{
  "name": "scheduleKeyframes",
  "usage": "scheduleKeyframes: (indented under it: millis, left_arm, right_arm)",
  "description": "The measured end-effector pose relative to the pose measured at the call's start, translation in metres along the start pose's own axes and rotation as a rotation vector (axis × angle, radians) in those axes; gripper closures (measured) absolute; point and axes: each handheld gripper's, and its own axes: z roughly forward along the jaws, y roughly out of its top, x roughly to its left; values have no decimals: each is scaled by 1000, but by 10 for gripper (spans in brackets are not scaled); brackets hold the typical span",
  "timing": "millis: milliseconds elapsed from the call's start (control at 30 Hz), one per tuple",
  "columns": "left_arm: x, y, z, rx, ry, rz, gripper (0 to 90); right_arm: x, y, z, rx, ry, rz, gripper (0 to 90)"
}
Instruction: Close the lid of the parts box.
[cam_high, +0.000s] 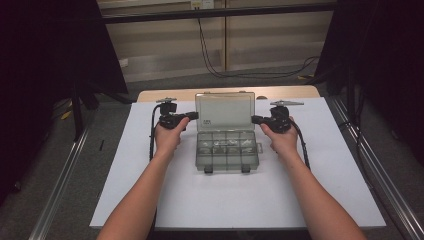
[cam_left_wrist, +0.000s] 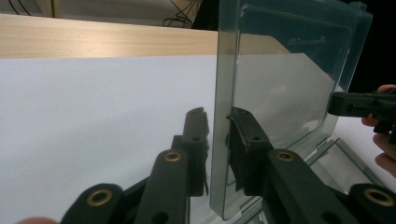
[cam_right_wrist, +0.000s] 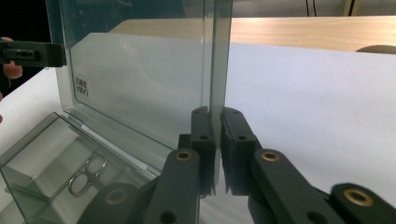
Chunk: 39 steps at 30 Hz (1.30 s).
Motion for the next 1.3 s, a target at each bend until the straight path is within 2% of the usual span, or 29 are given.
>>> scheduleKeyframes:
  millis: [67,100,133,167,200,300,333,367,400,433,500,667,867,933,1100,1233,1300]
  left_arm:
    - [-2,-1,3,3,-2,-1,762]
    - [-3,-1,3,14,0,14,774]
    - [-5,-1,4,9,9,14,789]
    - [-5,-1,4,14,8,18,795]
    - [-5,-2,4,13,11,17,801]
    - [-8,-2,4,11,30,57,831]
    - [-9,-2,3,8,40,71,839]
    - [-10,-1,2,8,36,85,842]
    - [-12,-2,2,6,37,95,843]
    - [-13,-2,2,7,53,121,845]
    - [-14,-3,1,2,45,129,845]
    - [-15,-4,-1,-2,53,163,846]
    - [-16,-5,-2,-9,55,168,847]
    - [-17,-6,-2,-17,50,160,847]
    - [-15,-8,-4,-17,47,178,848]
    - [-16,-8,-5,-16,53,168,846]
    - [-16,-7,-6,-10,42,146,840]
  right_arm:
    - [0,-1,0,-14,-7,-18,851]
    - [0,-2,-1,-19,-7,-26,851]
    - [0,-2,-2,-21,9,-27,850]
    - [0,-2,-2,-16,-3,-32,850]
    - [0,-2,-2,-16,9,-27,849]
    - [0,-1,-3,-13,3,-29,842]
    - [0,-1,-4,-9,18,-21,837]
    - [0,1,-4,-10,17,-14,828]
    - [0,2,-4,-12,14,-9,789]
    - [0,4,-6,-24,8,3,760]
    - [0,10,-9,-52,11,31,765]
    - [5,28,-13,-57,-17,13,781]
    - [8,41,-12,-56,-49,21,803]
    - [8,43,-11,-54,-48,28,818]
    - [9,42,-10,-48,-66,23,851]
    - [13,42,-10,-47,-85,-16,861]
    - [15,43,-11,-45,-87,-30,862]
